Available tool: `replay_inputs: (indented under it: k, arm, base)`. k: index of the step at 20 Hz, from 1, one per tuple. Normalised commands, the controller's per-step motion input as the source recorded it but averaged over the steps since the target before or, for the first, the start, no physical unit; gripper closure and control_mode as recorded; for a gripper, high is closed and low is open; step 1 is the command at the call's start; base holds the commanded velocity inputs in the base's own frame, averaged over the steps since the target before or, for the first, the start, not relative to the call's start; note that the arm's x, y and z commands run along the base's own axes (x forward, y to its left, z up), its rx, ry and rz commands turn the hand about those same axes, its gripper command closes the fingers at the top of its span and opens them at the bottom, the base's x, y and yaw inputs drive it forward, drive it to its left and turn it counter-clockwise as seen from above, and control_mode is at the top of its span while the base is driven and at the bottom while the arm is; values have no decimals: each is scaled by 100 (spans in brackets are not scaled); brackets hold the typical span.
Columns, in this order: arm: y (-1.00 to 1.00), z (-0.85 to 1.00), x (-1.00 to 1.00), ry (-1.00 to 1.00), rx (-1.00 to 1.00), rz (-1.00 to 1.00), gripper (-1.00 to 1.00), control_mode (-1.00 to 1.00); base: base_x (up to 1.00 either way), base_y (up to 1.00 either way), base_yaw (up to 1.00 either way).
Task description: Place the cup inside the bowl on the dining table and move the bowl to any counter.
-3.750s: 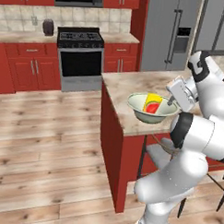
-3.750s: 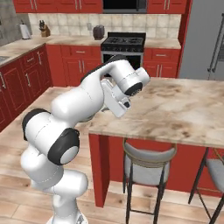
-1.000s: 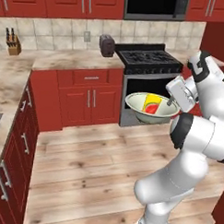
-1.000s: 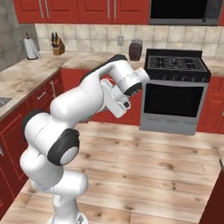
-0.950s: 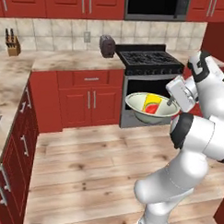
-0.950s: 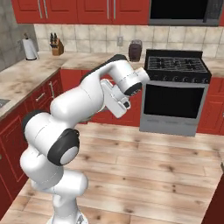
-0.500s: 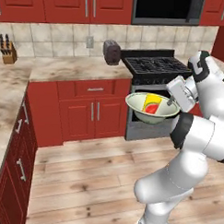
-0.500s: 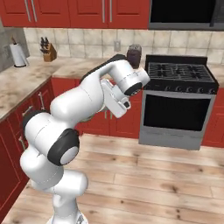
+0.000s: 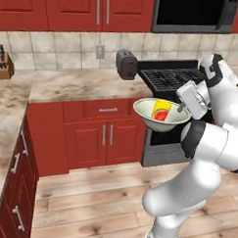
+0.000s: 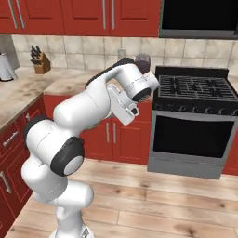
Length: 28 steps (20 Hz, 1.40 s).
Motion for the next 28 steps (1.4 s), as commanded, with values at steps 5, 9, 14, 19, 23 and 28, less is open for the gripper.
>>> replay_inputs:
  k: [5,9,14,19,23,28]
  arm:
    - [0,0,0,0,0,0,100,100]
    - [0,0,0,0,0,0,100,100]
    - [0,0,0,0,0,0,100,100]
    - [0,0,0,0,0,0,100,100]
    - [0,0,0,0,0,0,100,100]
    - [0,0,0,0,0,0,100,100]
  base:
    - [76,30,-1]
    - [75,34,-3]
    - [68,40,-4]
    - [72,64,-1]
    - [80,75,0]
    - [80,64,0]
